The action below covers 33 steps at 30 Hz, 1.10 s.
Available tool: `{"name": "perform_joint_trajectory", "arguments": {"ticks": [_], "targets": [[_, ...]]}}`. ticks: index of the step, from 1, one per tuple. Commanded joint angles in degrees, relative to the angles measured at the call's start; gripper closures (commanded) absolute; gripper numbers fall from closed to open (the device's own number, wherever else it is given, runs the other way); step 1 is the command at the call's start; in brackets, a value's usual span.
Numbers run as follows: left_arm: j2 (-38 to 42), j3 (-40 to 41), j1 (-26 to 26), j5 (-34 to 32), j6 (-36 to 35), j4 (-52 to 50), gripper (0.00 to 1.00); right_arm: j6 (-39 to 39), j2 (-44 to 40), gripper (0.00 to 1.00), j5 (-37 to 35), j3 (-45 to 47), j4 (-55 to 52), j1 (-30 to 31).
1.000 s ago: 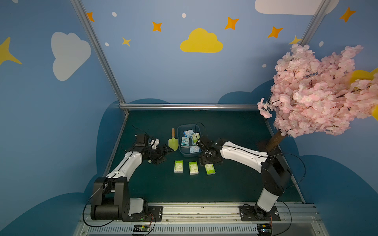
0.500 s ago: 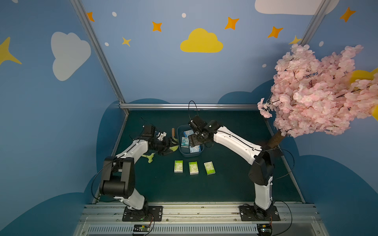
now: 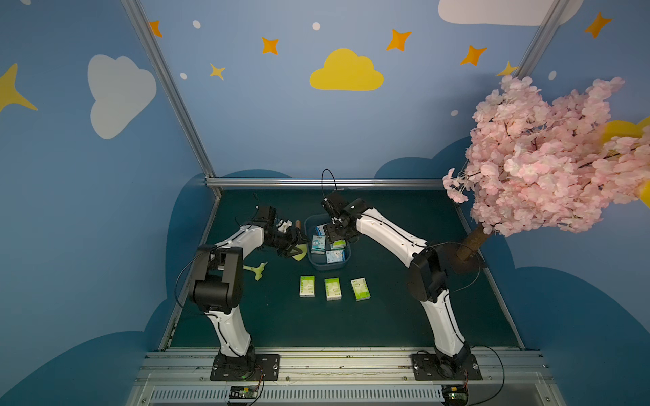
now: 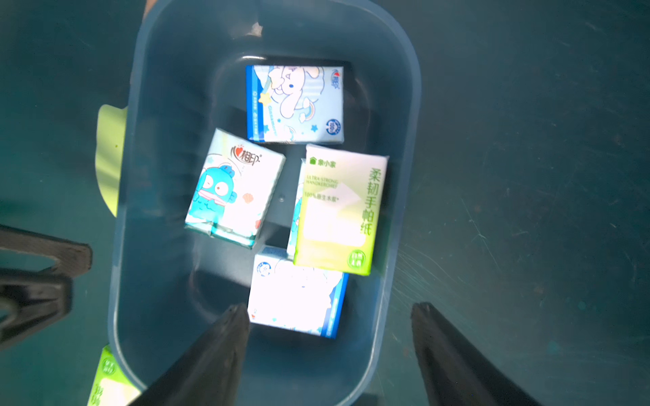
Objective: Take the pocket tissues out of the storage box
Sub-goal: Pick up the pocket tissues from the storage box.
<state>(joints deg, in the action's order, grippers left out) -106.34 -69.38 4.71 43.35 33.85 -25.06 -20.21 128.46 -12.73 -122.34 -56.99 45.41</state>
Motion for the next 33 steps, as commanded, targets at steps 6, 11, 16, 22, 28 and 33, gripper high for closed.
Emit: {"name": "perform_joint_trajectory", "arguments": {"ticks": [6, 11, 16, 22, 28, 33], "targets": [[-3.8, -3.1, 0.5, 0.9, -1.2, -1.4, 0.40, 1.7, 5.1, 0.23, -1.3, -5.1, -1.5, -0.3], [-5.4, -4.6, 0.5, 1.6, -1.7, -1.8, 0.42, 1.2, 6.7, 0.23, -1.3, -5.8, -1.5, -0.9], [-6.7, -5.6, 0.5, 1.8, -1.9, -1.9, 0.43, 1.2, 8.2, 0.23, -0.8, -6.4, -1.5, -1.3], [-7.9, -6.3, 0.5, 2.1, -1.9, -2.0, 0.44, 1.0, 10.5, 0.24, -0.6, -8.0, -1.5, -1.3], [-8.7, -6.7, 0.5, 2.4, -1.9, -1.7, 0.47, 0.8, 11.7, 0.28, -0.2, -9.2, -1.2, -1.3], [-9.1, -6.7, 0.5, 2.5, -1.5, -1.2, 0.48, 0.9, 11.5, 0.30, -0.8, -8.9, -0.9, -1.1]]}}
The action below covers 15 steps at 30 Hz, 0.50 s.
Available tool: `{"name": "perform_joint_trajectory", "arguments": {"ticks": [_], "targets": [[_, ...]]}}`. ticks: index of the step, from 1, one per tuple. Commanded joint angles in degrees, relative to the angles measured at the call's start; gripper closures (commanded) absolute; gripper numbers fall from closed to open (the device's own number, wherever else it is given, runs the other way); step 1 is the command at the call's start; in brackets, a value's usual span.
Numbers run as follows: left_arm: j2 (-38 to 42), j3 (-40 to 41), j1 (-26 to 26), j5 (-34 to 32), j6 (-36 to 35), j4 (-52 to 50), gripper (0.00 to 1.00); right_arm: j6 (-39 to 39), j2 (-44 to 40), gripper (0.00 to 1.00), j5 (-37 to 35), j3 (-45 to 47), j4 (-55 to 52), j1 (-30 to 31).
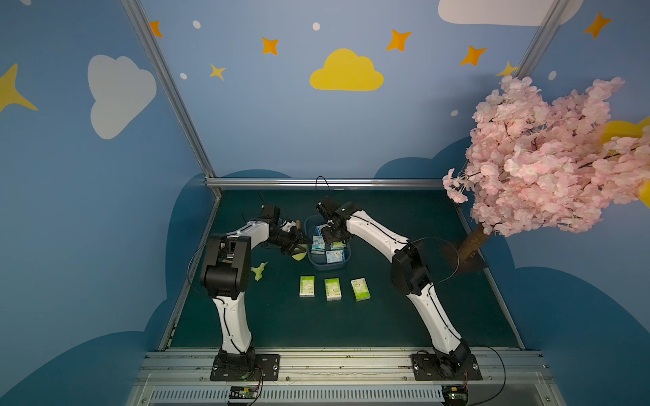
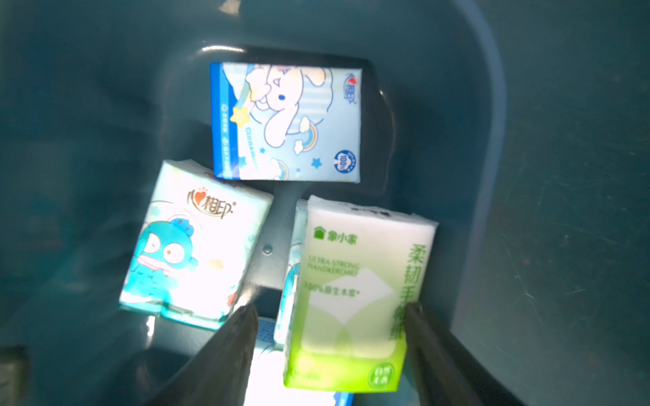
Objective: Take the pocket tissues out of the storage box
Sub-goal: Pick up the pocket tissues from the storage box.
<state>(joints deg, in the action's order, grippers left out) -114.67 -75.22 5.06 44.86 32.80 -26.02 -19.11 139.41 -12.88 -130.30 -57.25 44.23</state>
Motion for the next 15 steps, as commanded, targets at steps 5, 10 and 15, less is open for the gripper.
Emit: {"name": "perform_joint_trajectory", "arguments": {"ticks": [5, 10, 15], "targets": [[-0.9, -1.0, 0.2, 1.0, -0.3, -0.1, 0.49, -0.7, 0.8, 0.30, 4.3, -1.3, -0.3, 0.0], [-1.1, -1.2, 0.1, 1.0, -0.1, -0.1, 0.49, 2.1, -0.6, 0.32, 10.4, -1.4, 1.7, 0.4], [-0.9, -1.3, 0.1, 0.8, -0.1, -0.3, 0.49, 3.4, -2.6, 0.31, 4.8, -0.4, 1.7, 0.5]]}}
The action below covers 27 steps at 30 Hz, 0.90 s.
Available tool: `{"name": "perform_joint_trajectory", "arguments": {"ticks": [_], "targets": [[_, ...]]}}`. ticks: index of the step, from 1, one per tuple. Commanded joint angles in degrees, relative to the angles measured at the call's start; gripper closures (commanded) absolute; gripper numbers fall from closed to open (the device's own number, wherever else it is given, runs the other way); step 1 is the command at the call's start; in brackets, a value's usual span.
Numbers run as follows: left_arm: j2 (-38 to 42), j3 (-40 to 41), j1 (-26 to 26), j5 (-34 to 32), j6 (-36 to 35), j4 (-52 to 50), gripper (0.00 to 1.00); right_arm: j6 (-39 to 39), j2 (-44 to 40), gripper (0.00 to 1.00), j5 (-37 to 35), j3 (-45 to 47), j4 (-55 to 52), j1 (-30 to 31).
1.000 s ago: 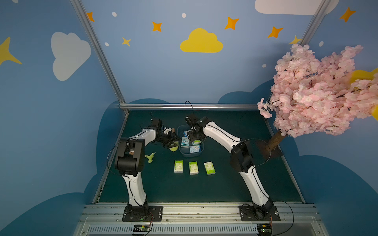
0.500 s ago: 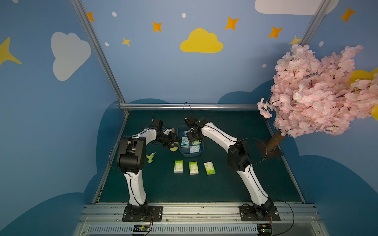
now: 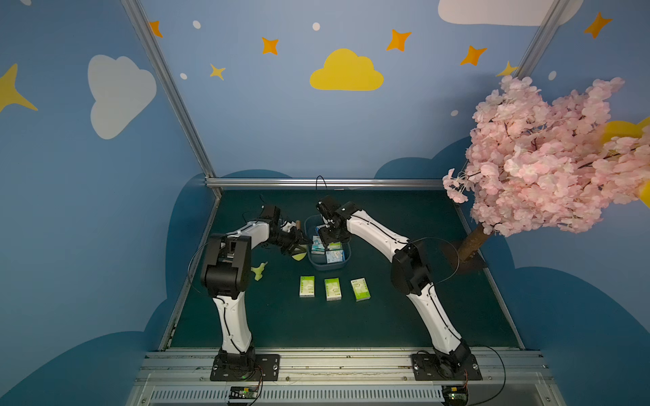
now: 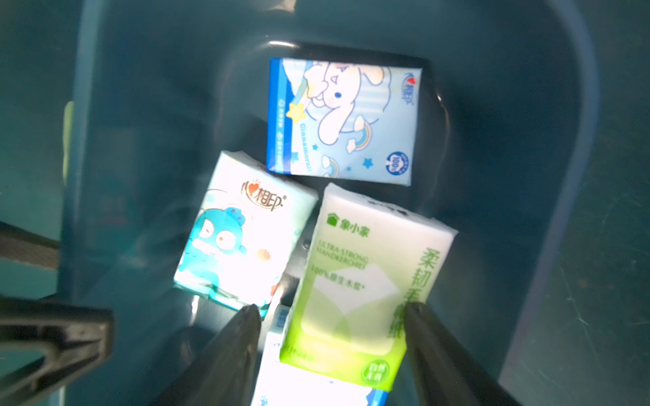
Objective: Take the pocket tissues out of the storage box
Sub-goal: Pick up the pocket tissues from the storage box.
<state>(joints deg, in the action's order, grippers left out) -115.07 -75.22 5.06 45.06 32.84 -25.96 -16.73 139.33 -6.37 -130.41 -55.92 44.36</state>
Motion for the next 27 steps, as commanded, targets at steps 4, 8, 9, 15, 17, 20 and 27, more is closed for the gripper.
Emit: {"name": "perform_joint_trajectory", "arguments": {"ticks": [4, 8, 9, 15, 17, 20, 27], "targets": [[-0.5, -1.2, 0.1, 0.5, -0.2, -0.3, 0.49, 0.2, -4.3, 0.29, -6.2, 1.4, 0.5, 0.3], [-0.6, -1.3, 0.2, 0.4, -0.1, -0.3, 0.48, -0.5, -4.7, 0.25, -7.9, 3.0, 0.5, 0.3], [-0.5, -1.3, 0.2, 0.4, -0.1, -0.4, 0.48, -0.6, -4.5, 0.24, -7.7, 3.3, 0.5, 0.3], [-0.7, -1.6, 0.3, 0.4, 0.1, -0.3, 0.48, -1.3, -2.6, 0.23, -5.6, 3.3, 0.5, 0.3], [-0.8, -1.7, 0.2, 0.5, 0.1, -0.3, 0.48, -1.2, -1.7, 0.23, -4.9, 2.7, 0.5, 0.3], [-1.0, -1.7, 0.3, 0.5, 0.3, -0.1, 0.48, -1.2, -0.5, 0.23, -3.9, 1.8, 0.5, 0.2], [-1.6, -2.2, 0.3, 0.7, 0.6, 0.0, 0.48, -0.7, 1.5, 0.20, -3.3, 0.7, 1.0, 0.1]]}}
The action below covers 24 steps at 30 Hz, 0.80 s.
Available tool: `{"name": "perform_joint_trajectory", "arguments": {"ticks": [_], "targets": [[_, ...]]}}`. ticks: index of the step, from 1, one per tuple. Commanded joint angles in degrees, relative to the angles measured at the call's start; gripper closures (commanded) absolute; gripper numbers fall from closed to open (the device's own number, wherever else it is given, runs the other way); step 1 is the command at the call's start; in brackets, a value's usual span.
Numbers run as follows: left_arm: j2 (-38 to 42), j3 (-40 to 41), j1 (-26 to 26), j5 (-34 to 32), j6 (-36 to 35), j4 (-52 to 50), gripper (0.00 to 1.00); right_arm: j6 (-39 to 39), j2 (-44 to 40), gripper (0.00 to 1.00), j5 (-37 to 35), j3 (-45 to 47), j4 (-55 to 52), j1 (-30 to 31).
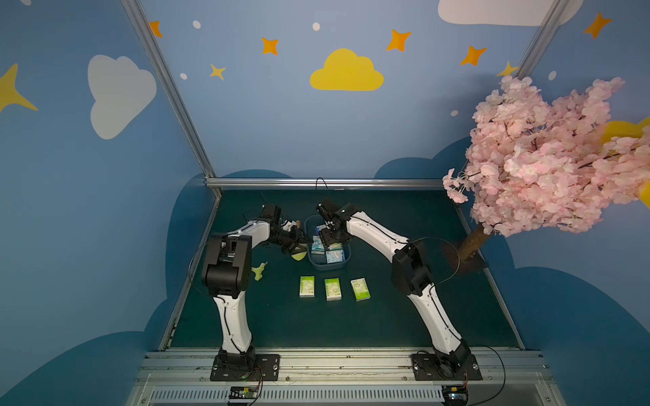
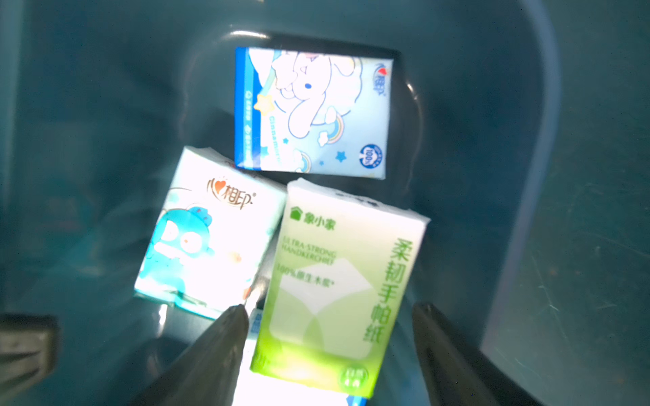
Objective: Take the pocket tissues out of the storage box
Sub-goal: Pick up the pocket tissues from the storage box.
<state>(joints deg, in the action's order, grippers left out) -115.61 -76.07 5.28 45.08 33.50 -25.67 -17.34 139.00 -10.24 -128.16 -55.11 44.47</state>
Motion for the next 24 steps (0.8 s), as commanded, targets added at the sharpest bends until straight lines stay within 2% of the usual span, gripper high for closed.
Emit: {"name": "perform_joint_trajectory", "arguments": {"ticks": [1, 5, 10, 13, 24], "targets": [[-1.1, -1.4, 0.2, 0.7, 0.0, -0.4, 0.49, -0.1, 2.0, 0.20, 0.6, -1.7, 0.3, 0.0], [-1.2, -1.9, 0.3, 0.6, 0.0, -0.8, 0.49, 0.2, 2.6, 0.21, 0.4, -2.4, 0.2, -0.1], [-1.2, -2.1, 0.4, 0.5, 0.0, -1.0, 0.49, 0.2, 2.0, 0.37, 0.2, -2.4, 0.2, -0.2], [-1.1, -2.1, 0.4, 0.3, 0.0, -0.9, 0.50, 0.4, 0.8, 0.42, 0.1, -2.0, 0.2, -0.2], [-0.5, -1.7, 0.6, -0.3, 0.4, -0.6, 0.60, -0.4, -8.5, 0.48, -0.3, 2.6, 0.2, -0.1]]}}
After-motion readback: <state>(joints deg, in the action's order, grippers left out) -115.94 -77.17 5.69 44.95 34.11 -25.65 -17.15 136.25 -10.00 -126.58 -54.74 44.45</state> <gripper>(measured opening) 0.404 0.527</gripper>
